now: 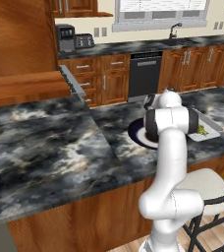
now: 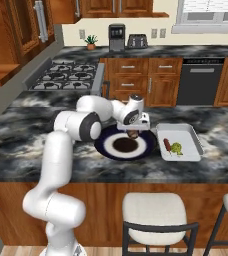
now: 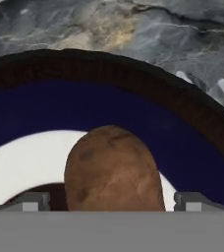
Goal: Place one cooked food and one vegetable from the large plate to each tupperware container.
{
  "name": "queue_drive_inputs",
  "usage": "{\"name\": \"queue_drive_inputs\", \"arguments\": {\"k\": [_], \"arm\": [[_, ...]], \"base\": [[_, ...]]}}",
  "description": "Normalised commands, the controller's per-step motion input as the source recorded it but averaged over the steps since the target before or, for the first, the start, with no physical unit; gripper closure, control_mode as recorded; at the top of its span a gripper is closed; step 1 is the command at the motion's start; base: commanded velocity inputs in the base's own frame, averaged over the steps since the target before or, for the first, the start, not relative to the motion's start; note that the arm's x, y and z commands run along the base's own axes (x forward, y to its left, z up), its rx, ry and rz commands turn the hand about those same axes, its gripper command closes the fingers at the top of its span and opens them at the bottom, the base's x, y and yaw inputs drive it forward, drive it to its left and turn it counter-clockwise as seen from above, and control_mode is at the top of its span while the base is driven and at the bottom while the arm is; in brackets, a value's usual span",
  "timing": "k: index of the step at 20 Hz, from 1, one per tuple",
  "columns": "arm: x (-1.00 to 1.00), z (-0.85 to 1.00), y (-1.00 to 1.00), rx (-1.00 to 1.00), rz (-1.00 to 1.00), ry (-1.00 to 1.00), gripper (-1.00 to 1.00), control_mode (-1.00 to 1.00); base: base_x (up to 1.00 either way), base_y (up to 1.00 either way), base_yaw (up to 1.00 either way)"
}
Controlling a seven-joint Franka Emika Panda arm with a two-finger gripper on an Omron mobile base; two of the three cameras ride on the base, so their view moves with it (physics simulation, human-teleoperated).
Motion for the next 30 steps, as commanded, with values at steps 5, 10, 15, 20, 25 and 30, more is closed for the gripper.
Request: {"name": "queue_drive_inputs", "arguments": {"k": [5,10,15,20,25,30], "arm": [[0.12,-0.49,-0.02,0.0,0.03,0.17,-1.0,-1.0],[0.0,-0.49,-0.01,0.0,0.02,0.18,1.0,-1.0],[-0.4,-0.16,0.0,0.02,0.01,0.03,1.0,-1.0],[-1.0,0.17,0.15,0.11,0.0,-0.07,1.0,-1.0],[-1.0,0.39,0.25,0.09,0.0,-0.23,1.0,-1.0],[-1.0,0.24,0.67,0.01,-0.02,-0.4,1.0,-1.0]], "base": [[0.0,0.0,0.0],[0.0,0.0,0.0],[0.0,0.0,0.0],[0.0,0.0,0.0],[0.0,0.0,0.0],[0.0,0.0,0.0]]}}
